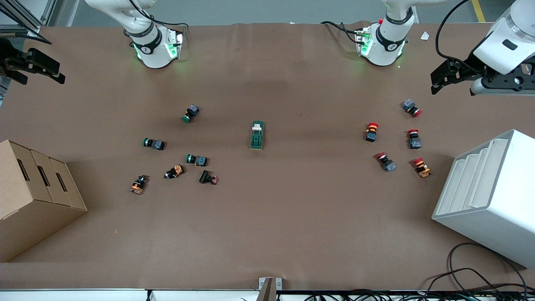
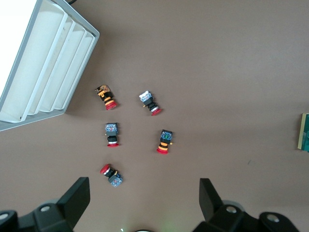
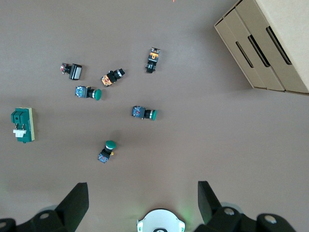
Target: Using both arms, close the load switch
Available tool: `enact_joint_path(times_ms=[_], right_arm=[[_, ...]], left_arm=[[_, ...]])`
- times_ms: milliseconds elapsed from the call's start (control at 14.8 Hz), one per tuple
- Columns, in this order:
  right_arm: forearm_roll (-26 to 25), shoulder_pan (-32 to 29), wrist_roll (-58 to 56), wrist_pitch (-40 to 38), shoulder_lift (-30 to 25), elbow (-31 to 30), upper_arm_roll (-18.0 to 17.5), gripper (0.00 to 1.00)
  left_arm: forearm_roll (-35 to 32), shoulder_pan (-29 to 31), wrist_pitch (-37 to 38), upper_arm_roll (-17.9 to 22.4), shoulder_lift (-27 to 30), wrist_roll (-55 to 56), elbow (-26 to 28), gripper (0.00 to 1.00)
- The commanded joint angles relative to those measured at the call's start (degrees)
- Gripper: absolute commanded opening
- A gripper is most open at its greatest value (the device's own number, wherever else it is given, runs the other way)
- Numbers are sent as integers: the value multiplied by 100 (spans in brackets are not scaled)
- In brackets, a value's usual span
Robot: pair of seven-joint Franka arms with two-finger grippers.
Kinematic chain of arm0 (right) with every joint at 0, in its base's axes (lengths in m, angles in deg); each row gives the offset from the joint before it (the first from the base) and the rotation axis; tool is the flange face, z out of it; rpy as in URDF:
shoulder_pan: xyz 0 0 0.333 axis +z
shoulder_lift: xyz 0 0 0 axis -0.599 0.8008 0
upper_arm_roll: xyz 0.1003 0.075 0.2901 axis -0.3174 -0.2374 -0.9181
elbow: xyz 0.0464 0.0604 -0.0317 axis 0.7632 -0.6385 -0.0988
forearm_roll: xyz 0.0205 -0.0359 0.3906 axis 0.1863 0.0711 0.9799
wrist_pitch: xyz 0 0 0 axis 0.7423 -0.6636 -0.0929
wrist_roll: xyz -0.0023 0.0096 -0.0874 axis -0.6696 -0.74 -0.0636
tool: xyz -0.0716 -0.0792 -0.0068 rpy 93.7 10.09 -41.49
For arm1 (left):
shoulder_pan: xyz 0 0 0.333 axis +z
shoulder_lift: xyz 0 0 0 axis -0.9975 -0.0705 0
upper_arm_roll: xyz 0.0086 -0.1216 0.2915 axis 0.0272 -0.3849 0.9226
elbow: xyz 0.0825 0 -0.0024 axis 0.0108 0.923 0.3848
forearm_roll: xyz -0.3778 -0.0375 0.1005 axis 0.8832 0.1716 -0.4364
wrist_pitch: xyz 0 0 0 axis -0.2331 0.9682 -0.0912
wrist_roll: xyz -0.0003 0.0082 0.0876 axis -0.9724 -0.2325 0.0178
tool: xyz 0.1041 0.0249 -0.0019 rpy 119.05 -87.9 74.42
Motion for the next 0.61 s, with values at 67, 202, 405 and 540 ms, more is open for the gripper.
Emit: enact_joint_path(times_ms=[67,202,405,540], right_arm=[[18,-72,18,53,-128,-129,-57,100],[9,-63,18,79,-128,-129,-57,100],[-9,-63,9,132,-128,-129,-57,100],[-105,-37,9,176,-128,-129,-66,100]], left_arm=[[-2,46,28,-22,-87,-81,-196,100],[59,-33,72,-31,-315,-81,-485,100],[165,-401,344,-311,-921,-2,-1284,100],[209,-708,336,-469,-1098,321,-1348,100]])
